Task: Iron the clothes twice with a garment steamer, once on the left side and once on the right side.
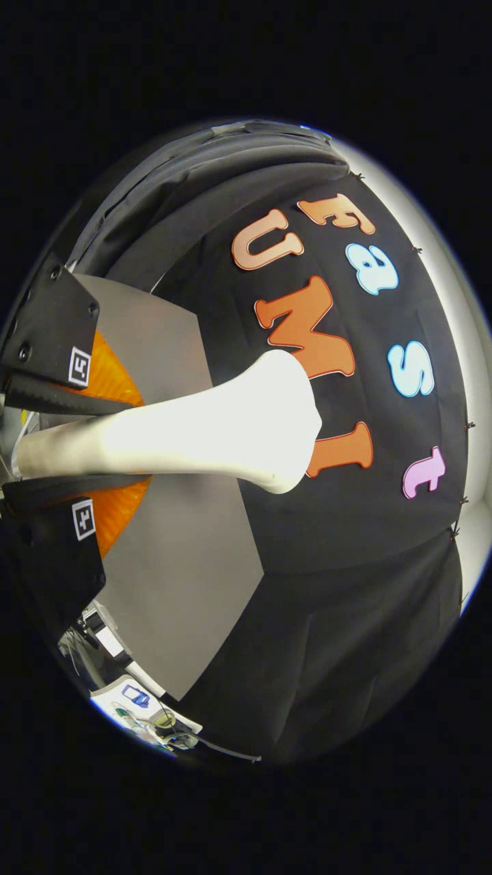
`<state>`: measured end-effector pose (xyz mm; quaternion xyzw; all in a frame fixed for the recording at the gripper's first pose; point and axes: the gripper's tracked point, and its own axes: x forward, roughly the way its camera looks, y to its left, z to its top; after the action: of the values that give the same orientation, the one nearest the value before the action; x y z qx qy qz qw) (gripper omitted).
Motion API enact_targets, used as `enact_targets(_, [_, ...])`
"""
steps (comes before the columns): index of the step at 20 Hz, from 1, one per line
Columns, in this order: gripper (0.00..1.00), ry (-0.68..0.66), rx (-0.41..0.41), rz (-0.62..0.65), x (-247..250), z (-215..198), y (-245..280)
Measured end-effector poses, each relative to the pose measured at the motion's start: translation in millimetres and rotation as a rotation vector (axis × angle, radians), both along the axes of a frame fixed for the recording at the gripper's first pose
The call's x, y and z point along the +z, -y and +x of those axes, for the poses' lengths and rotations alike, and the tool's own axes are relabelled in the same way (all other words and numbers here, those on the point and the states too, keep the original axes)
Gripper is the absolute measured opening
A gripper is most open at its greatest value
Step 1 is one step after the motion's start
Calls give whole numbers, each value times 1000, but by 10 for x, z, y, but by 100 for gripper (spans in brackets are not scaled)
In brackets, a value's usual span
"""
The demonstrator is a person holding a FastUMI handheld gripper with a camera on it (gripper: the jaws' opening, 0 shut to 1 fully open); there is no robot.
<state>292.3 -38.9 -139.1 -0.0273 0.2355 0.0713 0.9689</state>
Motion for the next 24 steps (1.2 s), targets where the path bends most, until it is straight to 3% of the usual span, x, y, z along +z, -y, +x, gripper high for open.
enact_targets(8, [46,82,-123,10,134,-853,-474])
enact_targets(17, [46,105,-248,38,-126,-1967,-991])
enact_targets(24, [46,159,-257,30,188,-2355,-1202])
